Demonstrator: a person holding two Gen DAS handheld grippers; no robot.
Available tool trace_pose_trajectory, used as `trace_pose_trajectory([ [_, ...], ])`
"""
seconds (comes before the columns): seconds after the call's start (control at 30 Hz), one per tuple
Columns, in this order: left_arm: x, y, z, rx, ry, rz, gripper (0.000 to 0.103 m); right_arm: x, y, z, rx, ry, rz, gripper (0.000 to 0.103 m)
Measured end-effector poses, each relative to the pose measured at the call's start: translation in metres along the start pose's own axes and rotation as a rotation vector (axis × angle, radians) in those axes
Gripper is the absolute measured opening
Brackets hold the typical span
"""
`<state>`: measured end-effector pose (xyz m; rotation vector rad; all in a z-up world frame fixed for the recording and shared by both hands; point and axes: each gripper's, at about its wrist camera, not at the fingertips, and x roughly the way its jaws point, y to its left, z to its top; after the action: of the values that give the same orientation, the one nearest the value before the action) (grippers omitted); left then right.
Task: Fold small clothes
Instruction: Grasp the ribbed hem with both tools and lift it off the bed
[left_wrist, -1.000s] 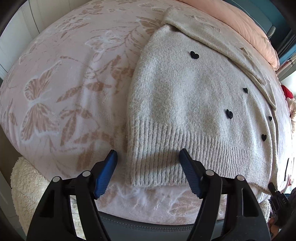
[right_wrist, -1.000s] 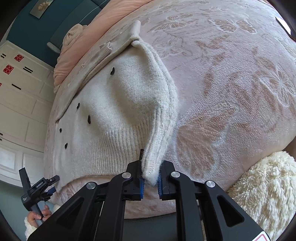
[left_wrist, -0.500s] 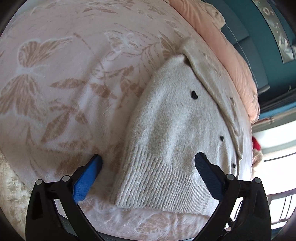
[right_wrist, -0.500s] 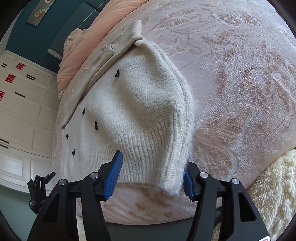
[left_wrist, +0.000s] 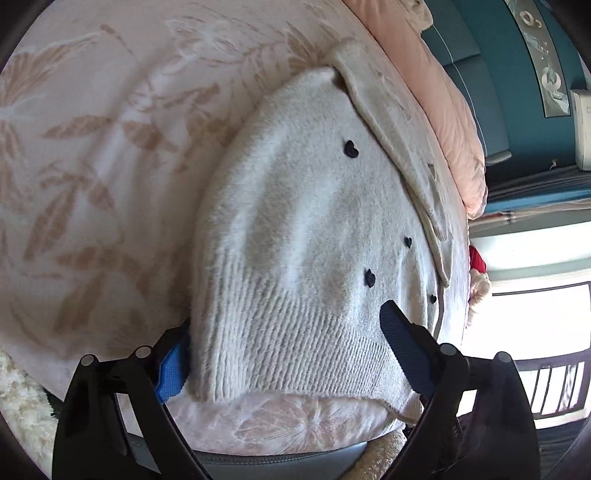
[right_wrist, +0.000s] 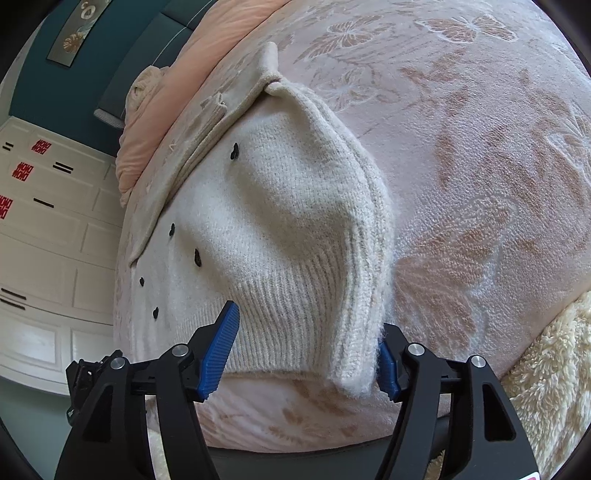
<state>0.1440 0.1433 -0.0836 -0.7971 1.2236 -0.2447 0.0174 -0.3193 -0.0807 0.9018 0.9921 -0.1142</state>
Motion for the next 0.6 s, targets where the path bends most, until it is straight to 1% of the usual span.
trace_pose_trajectory([
  [0.03,0.003,-0.005,0.001,0.018,-0.004,0.016,0.075,0.002,0.003,0.002,0.007,0.0,0.004,0.065],
  [0.07,0.006,-0.008,0.004,0.027,-0.004,0.029,0.068,0.003,0.004,0.004,0.009,0.002,0.011,0.064],
  [0.1,0.008,-0.01,0.007,0.027,-0.006,0.041,0.044,0.004,0.005,0.007,0.008,0.004,0.012,0.059],
  [0.13,0.01,-0.011,0.009,0.017,0.006,0.026,0.011,0.005,0.007,0.009,0.006,0.004,0.015,0.03],
  [0.17,0.011,-0.01,0.012,-0.006,0.022,0.004,0.012,0.004,0.009,0.011,0.004,0.014,0.019,0.01],
  [0.2,0.006,-0.01,0.014,-0.026,0.011,-0.005,0.012,0.002,0.01,0.014,0.011,0.016,0.028,0.009],
  [0.27,-0.011,-0.02,0.013,-0.002,-0.022,-0.026,0.011,-0.014,0.017,0.019,-0.002,-0.016,0.061,0.008],
  [0.37,-0.045,-0.035,0.006,0.063,-0.046,-0.043,0.009,-0.046,0.032,0.02,-0.085,-0.028,0.073,0.007],
  [0.43,-0.067,-0.04,-0.001,0.101,-0.051,-0.046,0.007,-0.067,0.039,0.017,-0.161,-0.02,0.055,0.007],
  [0.53,-0.095,-0.034,-0.019,0.136,-0.034,-0.039,0.006,-0.094,0.037,0.005,-0.254,0.031,0.02,0.006],
  [0.6,-0.107,-0.025,-0.036,0.159,-0.01,-0.023,0.006,-0.107,0.029,-0.012,-0.297,0.083,-0.005,0.006],
])
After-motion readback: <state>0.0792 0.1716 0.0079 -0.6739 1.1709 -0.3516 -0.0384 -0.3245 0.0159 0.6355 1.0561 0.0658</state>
